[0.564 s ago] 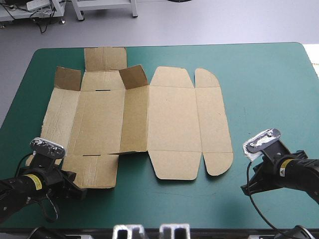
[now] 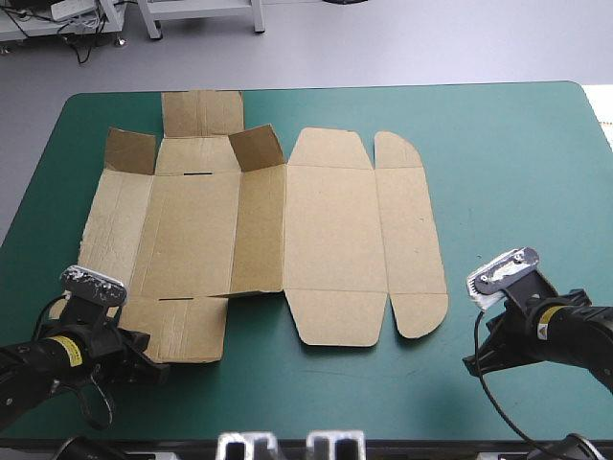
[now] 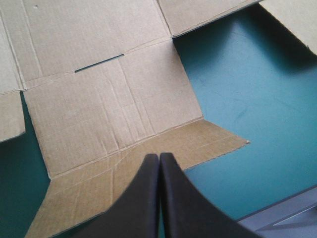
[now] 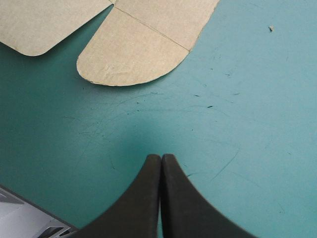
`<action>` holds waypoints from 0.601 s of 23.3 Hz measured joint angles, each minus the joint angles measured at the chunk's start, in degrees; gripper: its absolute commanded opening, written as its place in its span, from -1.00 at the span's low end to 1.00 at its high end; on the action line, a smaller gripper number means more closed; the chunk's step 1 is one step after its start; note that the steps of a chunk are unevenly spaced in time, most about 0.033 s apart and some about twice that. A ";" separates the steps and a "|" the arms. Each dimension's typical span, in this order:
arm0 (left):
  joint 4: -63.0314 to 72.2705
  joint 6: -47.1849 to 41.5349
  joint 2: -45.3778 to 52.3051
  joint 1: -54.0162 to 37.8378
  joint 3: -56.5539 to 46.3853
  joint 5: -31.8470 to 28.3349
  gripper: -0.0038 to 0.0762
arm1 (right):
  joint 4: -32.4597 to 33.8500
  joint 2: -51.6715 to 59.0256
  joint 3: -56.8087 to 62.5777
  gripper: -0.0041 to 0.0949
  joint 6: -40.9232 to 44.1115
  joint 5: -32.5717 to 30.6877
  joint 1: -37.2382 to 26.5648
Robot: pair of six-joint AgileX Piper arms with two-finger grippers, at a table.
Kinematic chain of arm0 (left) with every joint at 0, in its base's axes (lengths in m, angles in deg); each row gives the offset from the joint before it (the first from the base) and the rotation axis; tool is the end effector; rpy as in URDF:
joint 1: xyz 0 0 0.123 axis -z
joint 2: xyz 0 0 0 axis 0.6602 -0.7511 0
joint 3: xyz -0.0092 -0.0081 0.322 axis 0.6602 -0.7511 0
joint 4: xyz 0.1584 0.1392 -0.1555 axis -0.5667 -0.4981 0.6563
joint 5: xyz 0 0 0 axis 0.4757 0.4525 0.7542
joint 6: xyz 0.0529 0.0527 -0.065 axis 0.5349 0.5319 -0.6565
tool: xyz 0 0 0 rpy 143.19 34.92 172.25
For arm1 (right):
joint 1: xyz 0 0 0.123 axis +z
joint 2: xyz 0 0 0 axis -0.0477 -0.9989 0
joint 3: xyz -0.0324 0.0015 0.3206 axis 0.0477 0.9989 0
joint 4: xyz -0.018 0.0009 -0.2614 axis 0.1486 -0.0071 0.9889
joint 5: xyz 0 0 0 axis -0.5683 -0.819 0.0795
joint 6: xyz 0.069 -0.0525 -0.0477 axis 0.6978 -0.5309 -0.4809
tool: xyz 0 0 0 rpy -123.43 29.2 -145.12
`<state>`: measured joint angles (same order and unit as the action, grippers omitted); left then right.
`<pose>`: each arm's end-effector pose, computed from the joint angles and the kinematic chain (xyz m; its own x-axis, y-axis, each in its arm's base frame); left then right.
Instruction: Fold the box
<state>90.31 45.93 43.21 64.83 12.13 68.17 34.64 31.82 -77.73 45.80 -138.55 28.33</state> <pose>0.0657 -0.0318 0.3518 -0.7969 0.2545 -0.5479 0.3476 0.9349 -0.0712 0.0976 0.0425 0.3639 -0.7269 -0.4636 -0.5067 -0.4924 0.8661 -0.0861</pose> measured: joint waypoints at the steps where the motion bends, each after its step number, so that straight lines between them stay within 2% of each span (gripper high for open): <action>1: 0.16 0.00 0.00 0.00 0.00 0.00 -0.93 | 0.00 0.00 0.00 -0.97 0.00 0.00 0.00; 8: 0.08 0.39 -2.50 0.00 0.23 -4.87 -0.91 | -0.11 0.00 0.00 -0.97 0.00 0.00 0.00; 14: 1.96 7.63 -21.73 0.00 6.07 -12.42 -0.86 | -0.15 0.00 0.00 -0.97 -0.51 0.25 0.00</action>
<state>92.27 53.56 21.48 64.83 18.20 55.74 34.49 31.82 -77.73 45.29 -138.30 28.33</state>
